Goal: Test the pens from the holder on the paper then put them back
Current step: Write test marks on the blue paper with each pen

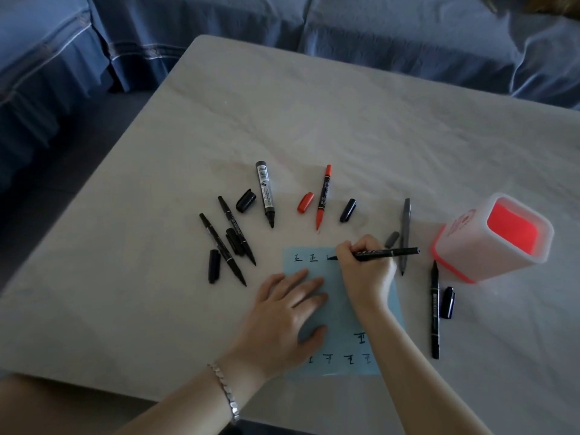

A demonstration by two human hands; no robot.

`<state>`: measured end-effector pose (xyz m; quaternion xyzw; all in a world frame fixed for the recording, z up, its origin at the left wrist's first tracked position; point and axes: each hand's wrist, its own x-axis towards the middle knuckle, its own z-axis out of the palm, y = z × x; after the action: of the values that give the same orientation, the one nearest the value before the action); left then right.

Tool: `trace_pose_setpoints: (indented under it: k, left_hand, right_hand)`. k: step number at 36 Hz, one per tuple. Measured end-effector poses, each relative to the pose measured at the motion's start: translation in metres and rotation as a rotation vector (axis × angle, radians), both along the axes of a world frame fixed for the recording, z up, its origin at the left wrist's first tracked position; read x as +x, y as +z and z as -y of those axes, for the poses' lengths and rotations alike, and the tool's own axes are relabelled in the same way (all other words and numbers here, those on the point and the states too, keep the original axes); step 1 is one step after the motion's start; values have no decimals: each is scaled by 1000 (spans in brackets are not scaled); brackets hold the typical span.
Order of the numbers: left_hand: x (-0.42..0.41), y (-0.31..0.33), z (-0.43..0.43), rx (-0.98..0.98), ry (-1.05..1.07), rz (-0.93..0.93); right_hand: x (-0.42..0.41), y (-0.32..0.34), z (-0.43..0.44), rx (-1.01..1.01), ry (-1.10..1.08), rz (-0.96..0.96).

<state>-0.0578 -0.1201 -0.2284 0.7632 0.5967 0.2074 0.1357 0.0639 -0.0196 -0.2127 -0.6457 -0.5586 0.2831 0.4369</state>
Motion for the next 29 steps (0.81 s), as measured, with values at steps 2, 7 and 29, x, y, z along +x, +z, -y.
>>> trace_pose_setpoints:
  k: [2, 7, 29]
  left_hand:
    - [0, 0, 0, -4, 1, -2]
    - [1, 0, 0, 6, 0, -10]
    - [0, -1, 0, 37, 2, -3]
  right_hand:
    - [0, 0, 0, 11, 0, 0]
    - [2, 1, 0, -1, 35, -16]
    - [4, -2, -2, -11, -90, -114]
